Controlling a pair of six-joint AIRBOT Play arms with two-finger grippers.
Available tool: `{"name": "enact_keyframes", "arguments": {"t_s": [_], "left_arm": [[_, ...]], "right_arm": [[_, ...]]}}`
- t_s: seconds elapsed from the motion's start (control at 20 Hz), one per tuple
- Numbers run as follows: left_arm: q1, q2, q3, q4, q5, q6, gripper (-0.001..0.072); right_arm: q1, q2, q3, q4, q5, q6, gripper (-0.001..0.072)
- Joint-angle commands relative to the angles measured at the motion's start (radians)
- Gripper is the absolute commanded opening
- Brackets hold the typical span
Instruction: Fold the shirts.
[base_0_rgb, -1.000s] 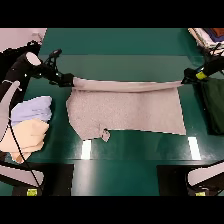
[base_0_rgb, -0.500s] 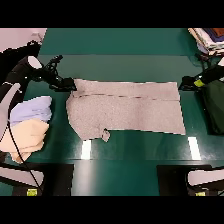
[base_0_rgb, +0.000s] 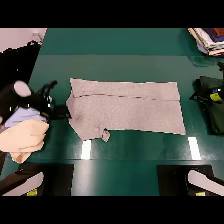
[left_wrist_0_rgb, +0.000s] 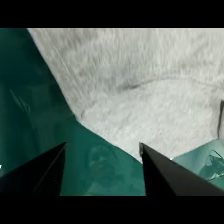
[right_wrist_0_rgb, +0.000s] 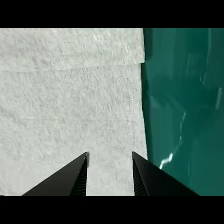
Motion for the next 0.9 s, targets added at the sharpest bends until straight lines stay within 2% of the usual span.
{"name": "enact_keyframes", "arguments": {"t_s": [0.0, 0.3, 0.4, 0.6, 0.65, 0.7, 0.75, 0.85], "left_arm": [[0.000, 0.137, -0.230, -0.122, 0.086, -0.017, 0.0543], [-0.001, 0.140, -0.372, -0.275, 0.279, 0.026, 0.0543], [-0.001, 0.140, -0.391, -0.324, 0.334, 0.074, 0.0543], [0.000, 0.140, -0.394, -0.392, 0.367, 0.122, 0.0541], [0.000, 0.140, -0.394, -0.393, 0.365, 0.122, 0.0489], [0.000, 0.140, -0.394, -0.393, 0.364, 0.124, 0.0264], [0.000, 0.140, -0.394, -0.395, 0.364, 0.138, 0.0114], [0.000, 0.140, -0.390, -0.398, 0.344, 0.149, 0.0065]], "right_arm": [[-0.021, 0.084, -0.088, 0.066, -0.065, -0.013, 0.0325], [-0.019, 0.085, -0.090, 0.066, -0.058, -0.013, 0.0325], [-0.019, 0.085, -0.090, 0.066, -0.051, -0.013, 0.0325], [-0.019, 0.085, -0.090, 0.066, -0.027, -0.013, 0.0325], [-0.019, 0.085, -0.090, 0.065, -0.011, -0.013, 0.0325], [-0.019, 0.085, -0.090, 0.063, 0.004, -0.016, 0.0326], [-0.021, 0.085, -0.090, 0.061, 0.024, -0.018, 0.0325], [-0.021, 0.085, -0.091, 0.018, 0.074, -0.018, 0.0325]]}}
